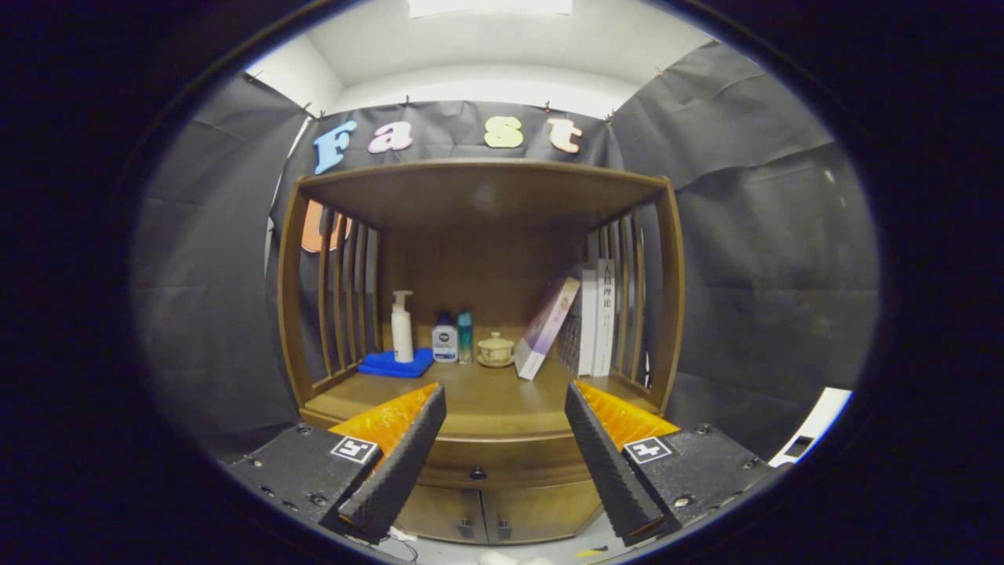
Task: Pull open the drawer, take out the items inside it, and place them on the countertop above the cabinet.
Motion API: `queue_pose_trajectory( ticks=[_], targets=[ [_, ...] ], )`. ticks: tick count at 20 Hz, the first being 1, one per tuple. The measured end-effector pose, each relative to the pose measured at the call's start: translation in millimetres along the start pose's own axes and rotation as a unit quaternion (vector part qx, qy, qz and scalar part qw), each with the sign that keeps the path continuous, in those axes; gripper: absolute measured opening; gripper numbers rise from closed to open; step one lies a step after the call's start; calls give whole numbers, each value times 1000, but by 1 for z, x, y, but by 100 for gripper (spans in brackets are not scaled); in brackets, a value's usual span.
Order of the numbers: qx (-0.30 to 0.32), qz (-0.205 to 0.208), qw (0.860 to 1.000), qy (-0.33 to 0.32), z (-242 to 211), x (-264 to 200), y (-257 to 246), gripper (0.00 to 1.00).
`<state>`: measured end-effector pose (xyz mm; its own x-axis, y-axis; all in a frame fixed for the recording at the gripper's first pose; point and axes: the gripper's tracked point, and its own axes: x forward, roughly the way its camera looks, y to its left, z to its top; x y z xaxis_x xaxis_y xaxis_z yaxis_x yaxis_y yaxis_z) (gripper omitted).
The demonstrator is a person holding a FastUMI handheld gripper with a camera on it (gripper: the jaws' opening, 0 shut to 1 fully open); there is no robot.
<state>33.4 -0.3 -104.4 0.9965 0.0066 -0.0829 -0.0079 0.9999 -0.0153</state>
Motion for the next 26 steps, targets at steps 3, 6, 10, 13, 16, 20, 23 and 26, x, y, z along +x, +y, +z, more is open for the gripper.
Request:
queue_pose_trajectory(
  ticks=[3,6,10,13,16,20,23,26],
  targets=[
    [-5,-2,1000,11,-37,14,-5,99],
    [-6,0,1000,20,-72,29,-5,99],
    [-11,9,999,43,-125,57,-3,99],
    [-5,12,998,64,-159,76,0,99],
    [8,15,997,79,-174,92,-3,99],
    [16,19,996,90,-180,98,5,92],
    [14,29,995,92,-184,108,14,74],
    [-11,32,996,77,-178,111,17,55]
  ],
)
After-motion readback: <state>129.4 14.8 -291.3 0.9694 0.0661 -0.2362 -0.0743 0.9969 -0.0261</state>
